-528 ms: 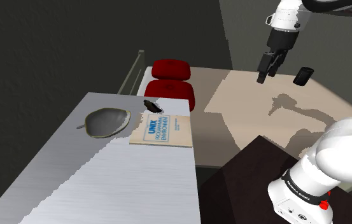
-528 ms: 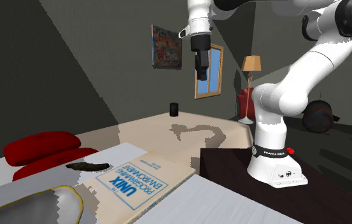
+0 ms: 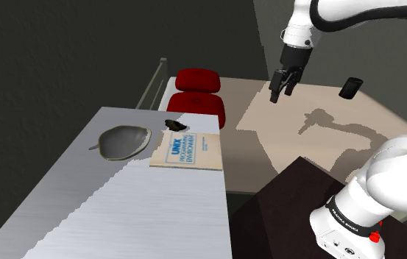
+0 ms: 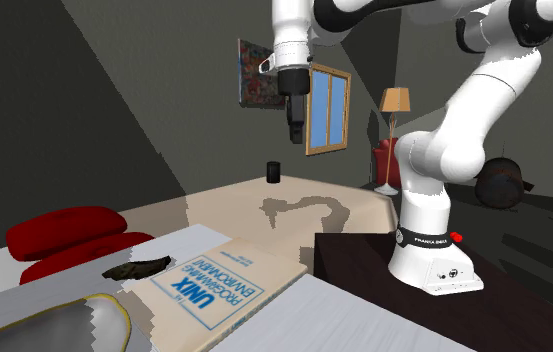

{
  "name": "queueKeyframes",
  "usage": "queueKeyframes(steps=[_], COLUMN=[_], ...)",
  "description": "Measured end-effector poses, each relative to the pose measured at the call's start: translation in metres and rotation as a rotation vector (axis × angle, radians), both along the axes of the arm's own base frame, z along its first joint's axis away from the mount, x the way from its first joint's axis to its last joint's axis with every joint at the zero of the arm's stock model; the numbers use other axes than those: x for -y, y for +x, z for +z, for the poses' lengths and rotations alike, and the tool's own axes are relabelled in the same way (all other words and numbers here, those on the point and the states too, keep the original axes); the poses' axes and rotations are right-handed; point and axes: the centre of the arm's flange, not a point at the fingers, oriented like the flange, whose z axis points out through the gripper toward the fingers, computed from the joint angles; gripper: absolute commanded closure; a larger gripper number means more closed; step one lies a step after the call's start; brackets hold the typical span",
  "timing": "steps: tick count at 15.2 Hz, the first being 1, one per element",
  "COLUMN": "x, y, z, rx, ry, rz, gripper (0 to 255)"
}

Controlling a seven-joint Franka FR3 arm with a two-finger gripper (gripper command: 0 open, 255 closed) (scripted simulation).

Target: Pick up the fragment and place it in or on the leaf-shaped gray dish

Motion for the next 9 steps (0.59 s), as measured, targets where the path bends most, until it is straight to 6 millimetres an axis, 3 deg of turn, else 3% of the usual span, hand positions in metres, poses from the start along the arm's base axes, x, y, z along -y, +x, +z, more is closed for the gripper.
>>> queueKeyframes(steps=[9], x=[-0.063], y=[0.077], z=[-0.048], rx=[0.023], ry=[0.035], rz=[-0.012], gripper=[0])
